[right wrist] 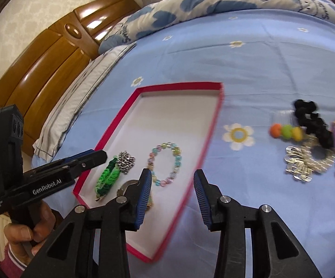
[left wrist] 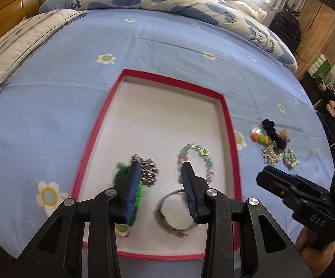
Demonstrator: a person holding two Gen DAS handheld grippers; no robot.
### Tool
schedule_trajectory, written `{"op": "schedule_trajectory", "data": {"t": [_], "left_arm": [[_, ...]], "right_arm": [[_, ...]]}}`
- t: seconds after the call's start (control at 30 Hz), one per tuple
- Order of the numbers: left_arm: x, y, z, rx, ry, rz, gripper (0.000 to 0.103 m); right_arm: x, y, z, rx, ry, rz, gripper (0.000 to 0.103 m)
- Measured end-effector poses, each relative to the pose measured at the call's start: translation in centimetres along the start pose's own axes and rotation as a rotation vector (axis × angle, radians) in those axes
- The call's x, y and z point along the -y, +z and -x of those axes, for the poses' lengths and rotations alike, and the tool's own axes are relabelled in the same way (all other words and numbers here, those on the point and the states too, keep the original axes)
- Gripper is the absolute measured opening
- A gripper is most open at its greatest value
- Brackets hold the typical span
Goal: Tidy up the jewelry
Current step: 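Lower the chain and beaded bracelet into the tray and open both tools, then grasp the pink-flower beaded hair tie with the right tool while the left tool grasps the pearl bracelet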
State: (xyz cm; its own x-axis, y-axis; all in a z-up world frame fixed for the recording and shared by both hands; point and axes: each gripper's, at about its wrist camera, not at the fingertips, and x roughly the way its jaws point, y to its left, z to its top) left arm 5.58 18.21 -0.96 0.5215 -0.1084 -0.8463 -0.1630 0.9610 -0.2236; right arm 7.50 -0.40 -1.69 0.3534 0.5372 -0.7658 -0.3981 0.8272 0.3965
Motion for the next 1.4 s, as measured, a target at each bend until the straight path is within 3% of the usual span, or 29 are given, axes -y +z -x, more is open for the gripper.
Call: {"op": "schedule_trajectory", "data": {"t": [0.7,1.4], "left_arm": [[10.3,-0.6,-0.7,-0.033,-0.104,-0.144,0.039],[17.6,-0.3,-4.4,-0.107,-0.162,-0.245,0.039]], "right_arm": [[10.9,-2.9,8.4,0.12,-0.136,-0.216,0.041],[18.0,-4.0,11.4,0.162,-0.214,-0.314,0.041]]}}
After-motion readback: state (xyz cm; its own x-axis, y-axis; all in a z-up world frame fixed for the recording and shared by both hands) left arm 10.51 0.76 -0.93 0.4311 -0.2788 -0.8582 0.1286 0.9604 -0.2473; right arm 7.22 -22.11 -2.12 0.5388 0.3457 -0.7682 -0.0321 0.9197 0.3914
